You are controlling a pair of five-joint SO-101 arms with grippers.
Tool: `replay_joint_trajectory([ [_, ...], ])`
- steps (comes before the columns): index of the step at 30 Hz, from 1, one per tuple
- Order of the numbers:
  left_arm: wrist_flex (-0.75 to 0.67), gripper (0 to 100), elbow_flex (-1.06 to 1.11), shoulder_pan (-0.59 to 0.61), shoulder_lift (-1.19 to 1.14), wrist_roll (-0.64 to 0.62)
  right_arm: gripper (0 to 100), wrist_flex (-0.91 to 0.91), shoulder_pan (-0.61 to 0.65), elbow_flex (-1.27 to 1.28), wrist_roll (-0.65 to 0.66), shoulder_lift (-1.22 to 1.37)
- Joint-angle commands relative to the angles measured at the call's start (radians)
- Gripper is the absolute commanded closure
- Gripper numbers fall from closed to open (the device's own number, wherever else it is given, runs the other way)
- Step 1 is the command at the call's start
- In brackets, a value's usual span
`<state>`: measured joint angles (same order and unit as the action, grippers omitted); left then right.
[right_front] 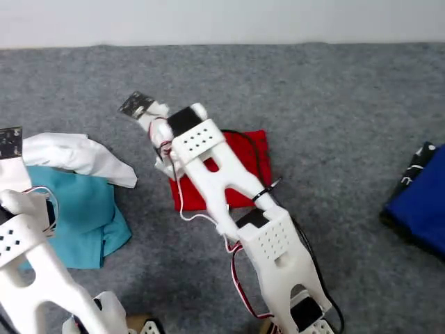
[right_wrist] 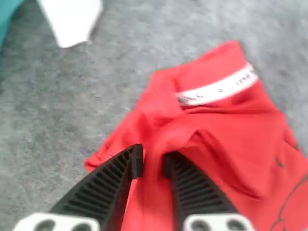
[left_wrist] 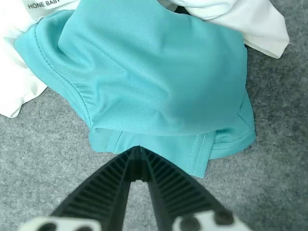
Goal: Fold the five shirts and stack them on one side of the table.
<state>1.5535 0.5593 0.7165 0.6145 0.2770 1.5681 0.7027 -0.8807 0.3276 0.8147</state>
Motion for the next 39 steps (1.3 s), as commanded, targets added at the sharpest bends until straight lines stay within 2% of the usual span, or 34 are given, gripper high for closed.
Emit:
replay_joint_trajectory([
  [1, -0.026, 100, 0.024, -0.006, 0.025, 0.008, 80.3, 0.007, 0.038, -0.072, 0.031, -0.024],
  [4, -0.026, 100, 0.039, -0.006, 0.026, 0.008, 75.5, 0.033, 0.067, -0.121, 0.060, -0.028],
  [10, -0.028, 100, 0.038, -0.006, 0.026, 0.008, 73.0, 0.047, 0.070, -0.212, 0.089, -0.027],
  [17, -0.028, 100, 0.038, -0.006, 0.026, 0.008, 73.4, 0.084, -0.058, -0.212, 0.089, -0.035],
  [20, -0.044, 100, 0.039, -0.006, 0.026, 0.008, 79.5, 0.154, -0.122, -0.213, 0.091, -0.038],
  [25, -0.049, 100, 0.035, -0.021, 0.026, 0.008, 99.8, 0.225, -0.196, -0.224, 0.091, -0.061],
  [27, -0.049, 100, 0.038, -0.046, 0.026, 0.005, 97.2, 0.222, -0.222, -0.224, 0.089, -0.074],
  [32, -0.049, 100, 0.036, -0.120, 0.026, 0.002, 98.8, 0.226, -0.300, -0.219, 0.084, -0.090],
  [35, -0.049, 100, 0.038, -0.166, 0.026, 0.002, 96.9, 0.228, -0.363, -0.218, 0.029, -0.090],
  [39, -0.060, 100, 0.039, -0.192, 0.026, 0.000, 76.2, 0.228, -0.427, -0.150, -0.074, -0.097],
])
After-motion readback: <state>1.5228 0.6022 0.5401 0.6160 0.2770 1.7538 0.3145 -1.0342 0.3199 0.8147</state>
